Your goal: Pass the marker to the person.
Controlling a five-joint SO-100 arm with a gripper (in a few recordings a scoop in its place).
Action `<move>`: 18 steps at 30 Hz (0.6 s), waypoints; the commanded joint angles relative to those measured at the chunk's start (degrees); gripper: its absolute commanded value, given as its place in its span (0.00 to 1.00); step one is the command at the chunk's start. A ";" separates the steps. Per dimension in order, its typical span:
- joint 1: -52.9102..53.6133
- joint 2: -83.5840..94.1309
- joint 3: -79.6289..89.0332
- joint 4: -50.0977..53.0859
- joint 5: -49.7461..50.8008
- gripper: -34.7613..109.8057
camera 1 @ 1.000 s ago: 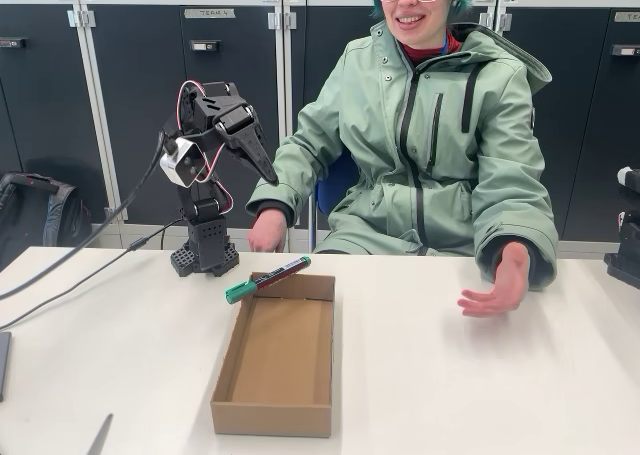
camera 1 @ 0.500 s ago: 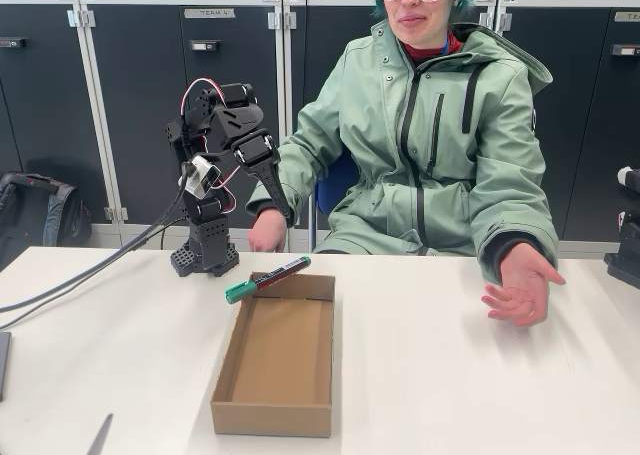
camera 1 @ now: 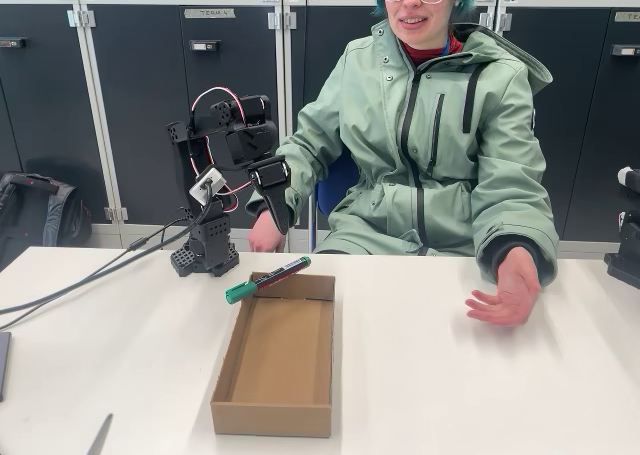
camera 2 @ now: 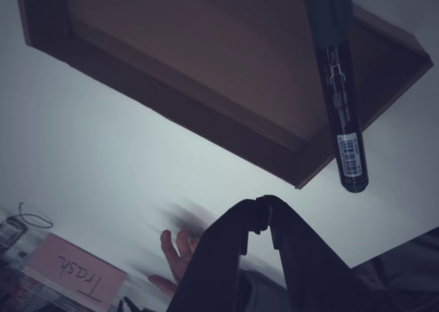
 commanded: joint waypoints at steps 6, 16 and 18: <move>-1.05 0.44 7.12 -2.55 -6.86 0.21; -2.64 0.35 7.38 -2.81 -7.82 0.27; -3.08 0.44 7.38 -2.37 -7.91 0.31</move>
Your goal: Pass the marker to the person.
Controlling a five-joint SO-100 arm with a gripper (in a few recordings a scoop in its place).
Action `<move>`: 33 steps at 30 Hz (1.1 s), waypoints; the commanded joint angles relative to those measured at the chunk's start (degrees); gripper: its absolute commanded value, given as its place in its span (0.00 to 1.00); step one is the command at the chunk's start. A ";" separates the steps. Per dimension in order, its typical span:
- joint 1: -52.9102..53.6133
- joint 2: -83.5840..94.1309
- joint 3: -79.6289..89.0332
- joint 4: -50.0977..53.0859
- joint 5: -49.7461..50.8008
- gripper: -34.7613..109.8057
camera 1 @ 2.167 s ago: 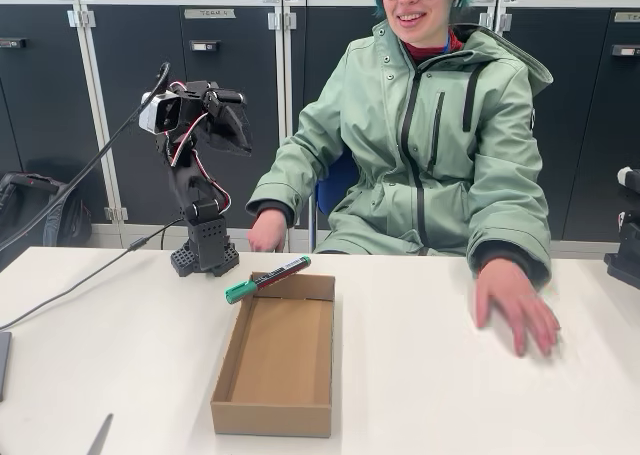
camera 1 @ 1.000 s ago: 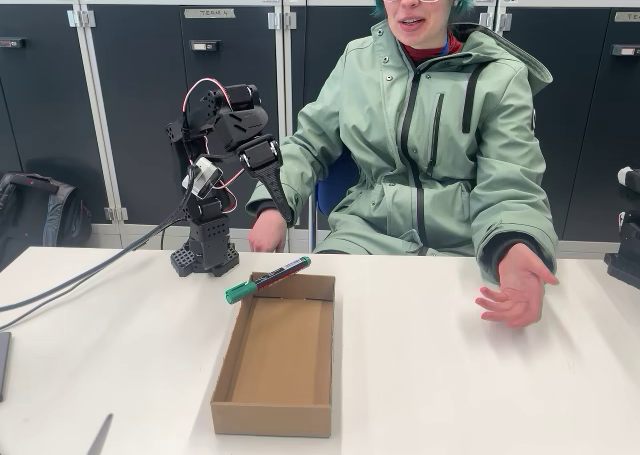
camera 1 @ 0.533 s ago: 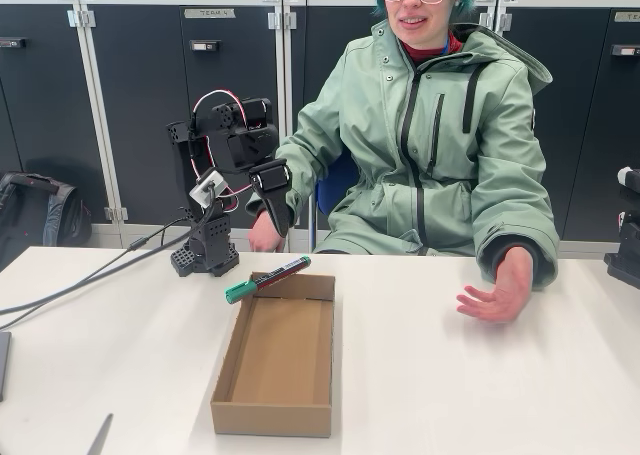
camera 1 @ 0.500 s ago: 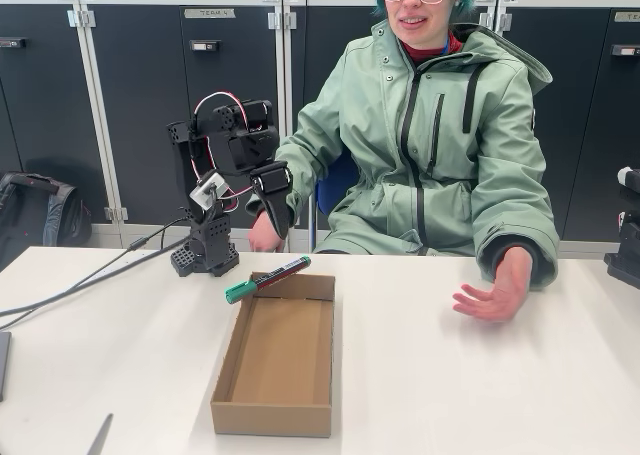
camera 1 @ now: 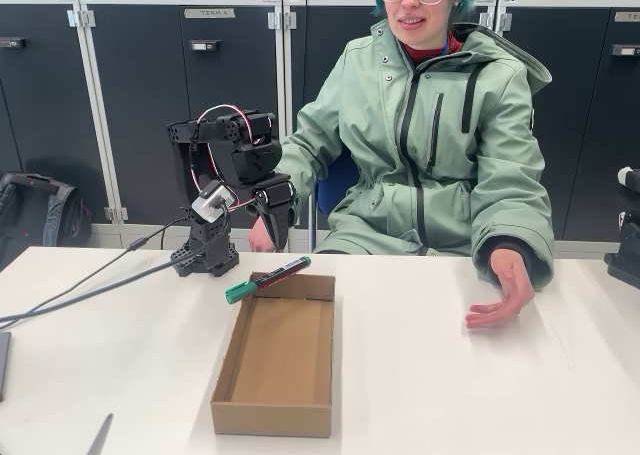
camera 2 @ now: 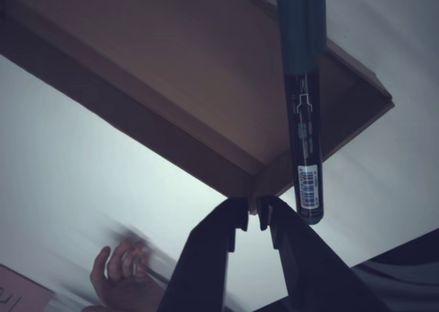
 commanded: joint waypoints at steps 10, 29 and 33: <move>-2.46 0.26 1.32 0.53 -1.14 0.38; -3.52 -5.80 3.69 3.43 -0.97 0.41; -4.48 -5.89 4.39 4.48 -0.97 0.41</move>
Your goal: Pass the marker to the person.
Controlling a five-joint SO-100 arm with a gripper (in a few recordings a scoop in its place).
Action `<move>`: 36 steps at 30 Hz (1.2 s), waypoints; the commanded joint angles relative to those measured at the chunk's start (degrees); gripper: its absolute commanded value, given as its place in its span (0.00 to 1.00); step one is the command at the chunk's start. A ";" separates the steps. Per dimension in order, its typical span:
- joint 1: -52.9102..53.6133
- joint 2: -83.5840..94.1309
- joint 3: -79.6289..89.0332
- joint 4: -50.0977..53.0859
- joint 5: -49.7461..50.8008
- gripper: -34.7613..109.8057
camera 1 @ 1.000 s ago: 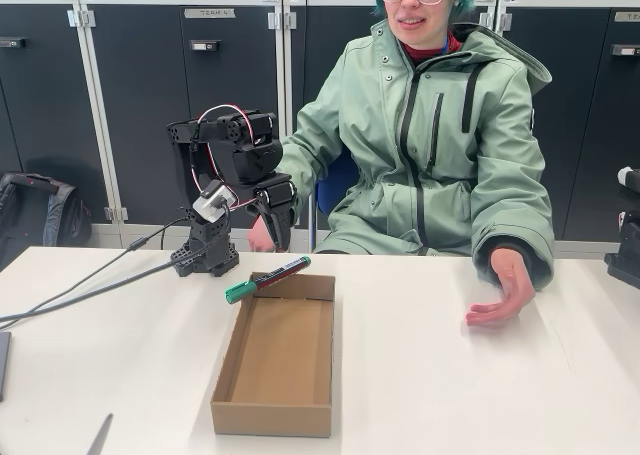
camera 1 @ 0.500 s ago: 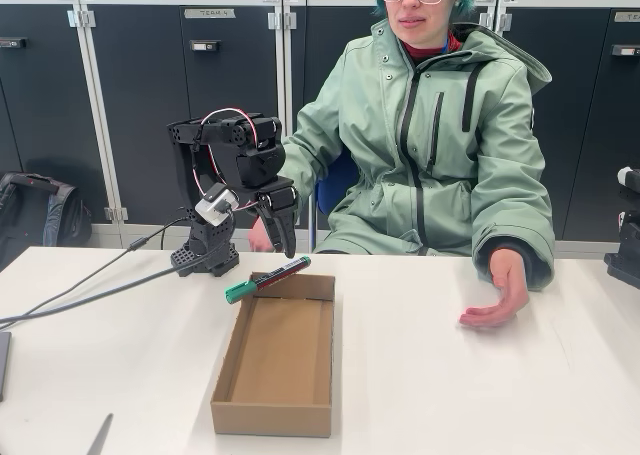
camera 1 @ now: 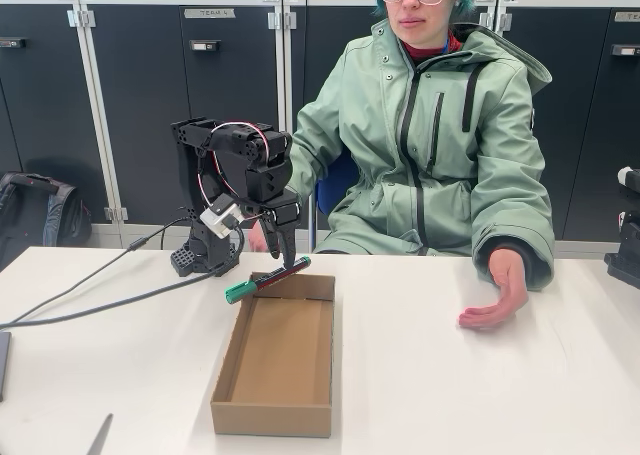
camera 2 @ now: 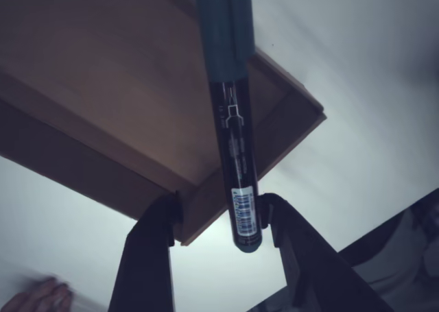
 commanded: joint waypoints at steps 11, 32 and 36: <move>0.44 -0.26 4.48 -0.97 -2.81 0.42; 4.31 -1.76 7.56 -5.01 -5.62 0.43; 4.75 -1.93 7.73 -5.54 -5.98 0.43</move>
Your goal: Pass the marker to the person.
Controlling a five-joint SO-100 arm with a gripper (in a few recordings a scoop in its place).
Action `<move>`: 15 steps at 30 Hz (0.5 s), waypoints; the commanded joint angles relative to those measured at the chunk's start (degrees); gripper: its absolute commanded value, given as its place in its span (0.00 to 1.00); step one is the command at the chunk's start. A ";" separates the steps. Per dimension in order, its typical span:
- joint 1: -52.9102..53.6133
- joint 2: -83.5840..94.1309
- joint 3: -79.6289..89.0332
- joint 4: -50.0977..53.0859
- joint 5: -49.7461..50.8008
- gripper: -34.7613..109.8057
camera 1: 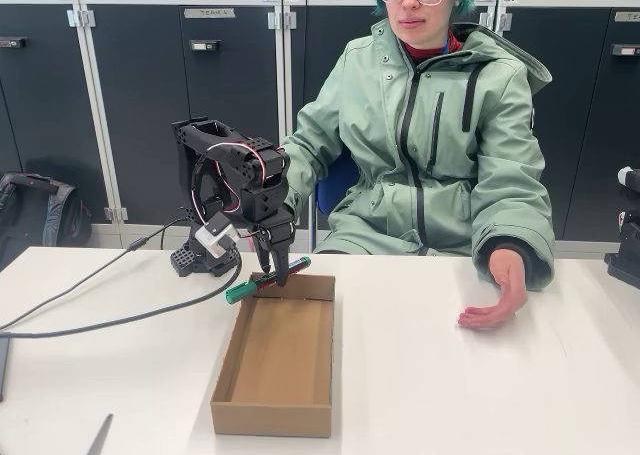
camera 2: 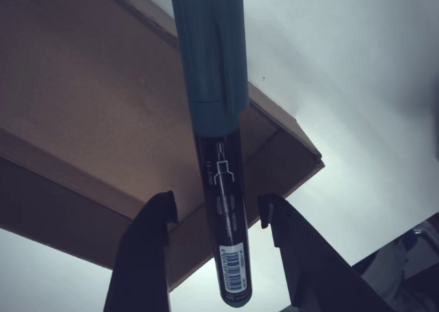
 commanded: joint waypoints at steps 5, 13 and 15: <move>1.14 -0.09 0.44 -0.79 -1.49 0.44; 2.11 -0.26 1.41 -2.64 -2.02 0.44; 2.11 -0.26 1.49 -2.81 -2.02 0.44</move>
